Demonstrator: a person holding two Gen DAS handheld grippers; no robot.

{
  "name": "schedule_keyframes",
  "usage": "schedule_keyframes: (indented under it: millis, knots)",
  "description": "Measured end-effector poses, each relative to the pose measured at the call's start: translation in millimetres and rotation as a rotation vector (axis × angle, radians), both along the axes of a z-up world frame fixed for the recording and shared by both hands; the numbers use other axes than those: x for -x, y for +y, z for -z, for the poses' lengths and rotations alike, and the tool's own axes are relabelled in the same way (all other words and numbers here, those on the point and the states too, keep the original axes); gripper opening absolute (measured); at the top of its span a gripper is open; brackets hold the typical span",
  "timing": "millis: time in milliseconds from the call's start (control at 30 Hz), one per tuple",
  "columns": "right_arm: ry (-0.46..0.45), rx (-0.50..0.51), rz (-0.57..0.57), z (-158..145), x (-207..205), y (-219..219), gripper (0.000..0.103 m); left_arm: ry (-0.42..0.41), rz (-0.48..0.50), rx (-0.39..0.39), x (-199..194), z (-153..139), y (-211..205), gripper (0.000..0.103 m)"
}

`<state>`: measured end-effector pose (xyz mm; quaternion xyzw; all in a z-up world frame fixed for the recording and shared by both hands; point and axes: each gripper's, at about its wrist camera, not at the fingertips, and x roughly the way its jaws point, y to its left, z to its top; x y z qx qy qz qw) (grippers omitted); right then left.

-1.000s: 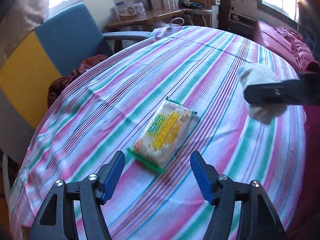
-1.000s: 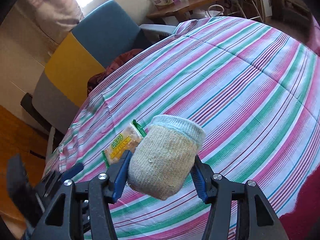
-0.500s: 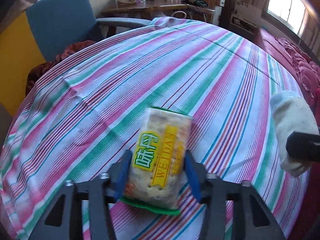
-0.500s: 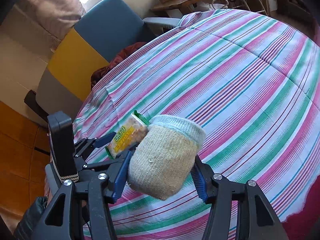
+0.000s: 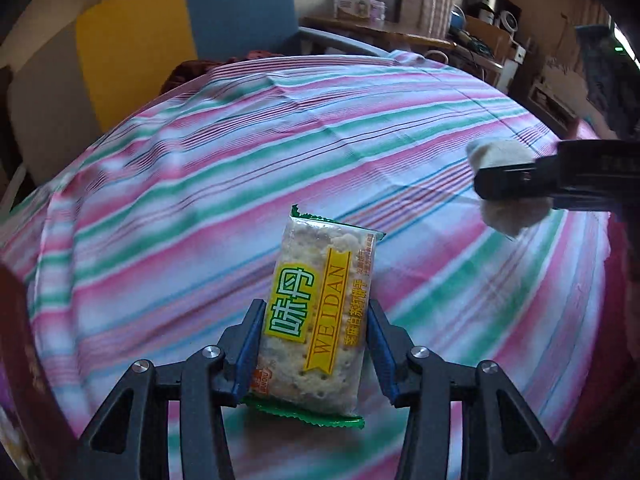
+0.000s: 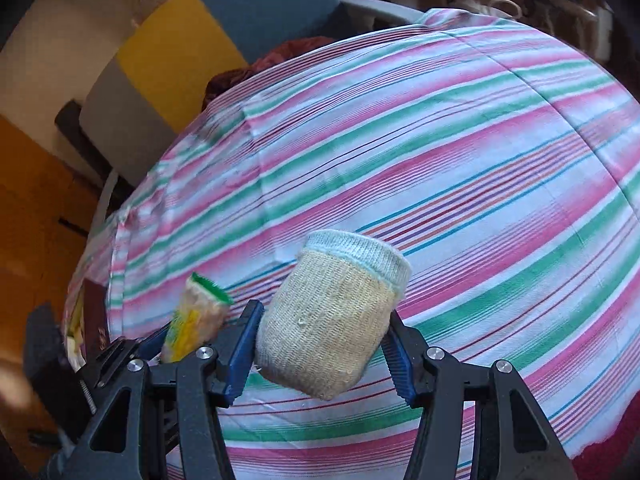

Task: Organize objects
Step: 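Grasp the WEIDAN biscuit pack with left gripper while right gripper holds the sock, then carry the WEIDAN pack into the gold tray and open the left gripper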

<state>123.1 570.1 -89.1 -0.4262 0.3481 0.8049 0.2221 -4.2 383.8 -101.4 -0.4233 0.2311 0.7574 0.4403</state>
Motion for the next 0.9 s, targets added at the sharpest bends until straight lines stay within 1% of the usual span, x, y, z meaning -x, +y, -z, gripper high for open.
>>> schedule_keyframes:
  millis: [33,67,200,300,400,500,567,767,900]
  knots:
    - [-0.007,-0.004,-0.015,0.7,2.7,-2.1,0.058,0.001,-0.013,-0.011,-4.1,-3.5,-11.4,0.049]
    - [-0.014,-0.006,-0.023,1.3,4.4,-3.5,0.058,0.007,-0.019,-0.017,-7.9,-6.0,-11.2,0.049]
    - [-0.052,-0.029,-0.043,5.1,10.7,-6.1,0.058,0.031,-0.038,-0.046,-25.1,-16.7,-33.0,0.049]
    - [-0.085,-0.046,-0.053,8.5,14.4,-8.0,0.058,0.031,-0.048,-0.056,-32.6,-18.0,-44.2,0.049]
    - [-0.115,-0.061,-0.066,11.9,18.1,-10.3,0.058,0.042,-0.042,-0.046,-41.3,-11.5,-49.3,0.049]
    - [-0.155,-0.076,-0.086,17.3,23.0,-13.7,0.058,0.019,-0.045,-0.018,-46.8,0.5,-53.8,0.049]
    - [-0.178,-0.088,-0.093,19.7,24.3,-15.6,0.058,0.025,-0.046,-0.020,-50.9,2.0,-58.8,0.049]
    - [-0.207,-0.113,-0.105,22.6,28.2,-18.7,0.058,0.037,-0.066,-0.053,-51.8,-8.7,-71.4,0.049]
    - [-0.214,-0.118,-0.107,22.5,28.5,-19.2,0.058,0.051,-0.082,-0.096,-50.5,-23.4,-80.5,0.049]
